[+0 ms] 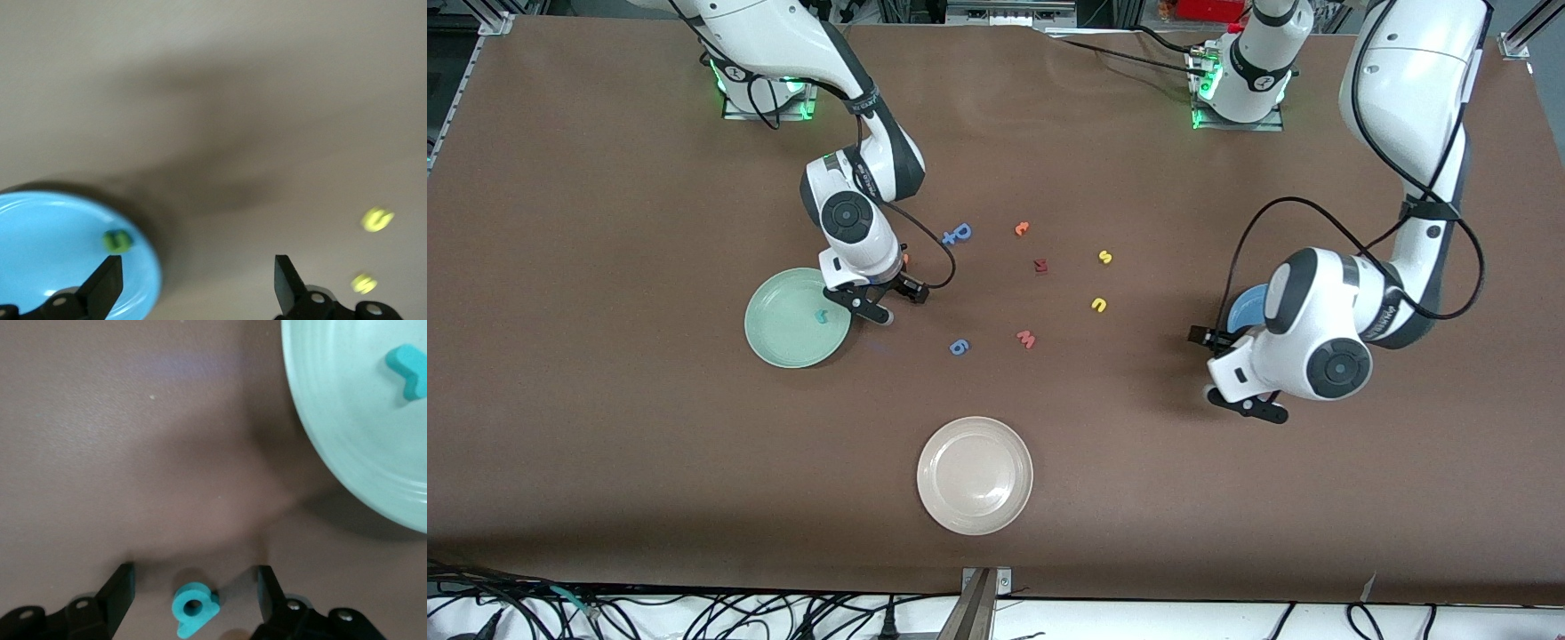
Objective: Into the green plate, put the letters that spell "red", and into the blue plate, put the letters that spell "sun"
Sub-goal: 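Release the r into the green plate while the left gripper drops the n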
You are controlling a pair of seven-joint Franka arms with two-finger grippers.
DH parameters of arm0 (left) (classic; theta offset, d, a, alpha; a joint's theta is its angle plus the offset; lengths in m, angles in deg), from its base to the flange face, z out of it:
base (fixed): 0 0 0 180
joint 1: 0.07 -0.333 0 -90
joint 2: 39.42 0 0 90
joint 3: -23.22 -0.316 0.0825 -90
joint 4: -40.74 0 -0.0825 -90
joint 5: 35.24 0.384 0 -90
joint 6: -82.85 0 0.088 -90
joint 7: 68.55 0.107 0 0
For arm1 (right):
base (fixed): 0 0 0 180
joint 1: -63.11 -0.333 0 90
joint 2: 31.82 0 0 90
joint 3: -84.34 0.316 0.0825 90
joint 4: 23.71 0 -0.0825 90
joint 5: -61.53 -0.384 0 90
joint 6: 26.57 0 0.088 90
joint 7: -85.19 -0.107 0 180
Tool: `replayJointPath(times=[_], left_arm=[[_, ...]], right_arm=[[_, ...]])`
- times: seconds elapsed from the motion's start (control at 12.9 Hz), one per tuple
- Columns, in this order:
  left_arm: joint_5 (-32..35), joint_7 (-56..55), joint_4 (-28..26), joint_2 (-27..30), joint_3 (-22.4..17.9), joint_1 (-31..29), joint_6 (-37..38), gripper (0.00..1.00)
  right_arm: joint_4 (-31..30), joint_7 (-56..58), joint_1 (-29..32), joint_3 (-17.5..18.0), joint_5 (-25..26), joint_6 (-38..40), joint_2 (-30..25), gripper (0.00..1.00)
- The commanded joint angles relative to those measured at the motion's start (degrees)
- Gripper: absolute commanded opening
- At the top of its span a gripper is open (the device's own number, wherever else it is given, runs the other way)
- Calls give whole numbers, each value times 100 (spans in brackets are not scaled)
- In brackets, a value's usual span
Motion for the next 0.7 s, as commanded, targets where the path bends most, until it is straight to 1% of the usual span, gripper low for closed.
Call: replayJointPath(times=[0.0,0.08,0.23,0.31,0.39,0.46,0.62], left_arm=[[-105,-414,-1417,815,342,-32,-1316,100],[-96,-537,-1866,965,474,-23,-1853,100],[-52,-984,-2771,1133,738,-14,-3275,100],[-26,-1213,-3123,1125,861,-5,-3865,100],[1,-1328,-3310,1108,871,99,-4184,100],[-8,-1477,-3381,1099,862,257,-4222,100],[131,-1837,-3382,1064,862,477,-4231,100]], right_arm=[[-227,-126,-87,37,-102,-105,-140,83],[-263,-188,-87,72,-93,-122,-141,83],[-264,-206,-131,81,-93,-122,-158,83],[-272,-206,-166,81,-102,-114,-167,79],[-290,-223,-175,90,-93,-122,-167,73],[-290,-223,-184,90,-93,-114,-167,63],[-272,-215,-175,90,-93,-122,-167,40]])
